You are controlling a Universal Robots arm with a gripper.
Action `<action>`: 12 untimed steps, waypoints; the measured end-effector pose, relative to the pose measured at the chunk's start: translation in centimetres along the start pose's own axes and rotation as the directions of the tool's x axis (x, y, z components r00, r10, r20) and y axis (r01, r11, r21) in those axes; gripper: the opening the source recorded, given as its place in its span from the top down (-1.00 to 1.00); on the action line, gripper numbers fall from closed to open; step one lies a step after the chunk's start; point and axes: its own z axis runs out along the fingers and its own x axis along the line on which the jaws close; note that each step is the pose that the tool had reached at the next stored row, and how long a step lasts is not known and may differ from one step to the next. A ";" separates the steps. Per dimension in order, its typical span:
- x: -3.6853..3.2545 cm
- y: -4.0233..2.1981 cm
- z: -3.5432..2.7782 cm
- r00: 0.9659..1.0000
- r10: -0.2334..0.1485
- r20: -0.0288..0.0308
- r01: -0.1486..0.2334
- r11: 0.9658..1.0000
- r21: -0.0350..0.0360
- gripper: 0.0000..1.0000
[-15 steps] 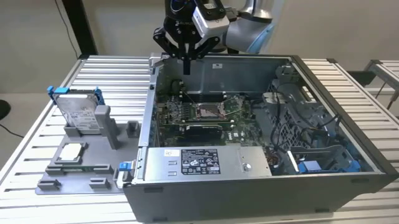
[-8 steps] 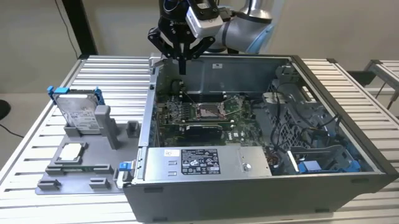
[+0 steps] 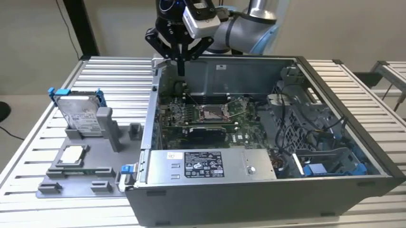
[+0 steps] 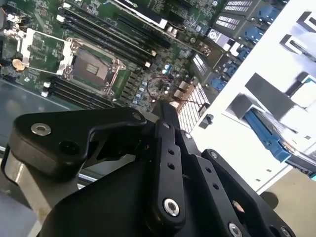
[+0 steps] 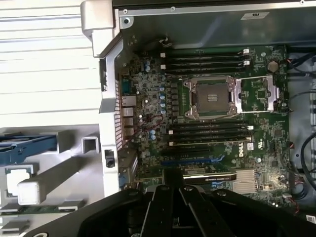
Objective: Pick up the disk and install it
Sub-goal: 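Reach for the disk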
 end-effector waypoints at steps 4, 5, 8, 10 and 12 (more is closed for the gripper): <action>0.47 -0.03 -0.01 1.000 0.000 0.000 0.000 1.000 0.000 1.00; 0.58 -0.04 -0.01 1.000 -0.001 0.000 0.001 1.000 0.000 1.00; 0.92 -0.07 -0.02 1.000 -0.001 0.000 0.001 1.000 0.000 1.00; 1.16 -0.08 -0.02 1.000 -0.001 0.000 0.001 1.000 0.000 1.00; 1.40 -0.10 -0.03 1.000 -0.001 0.000 0.001 1.000 0.000 1.00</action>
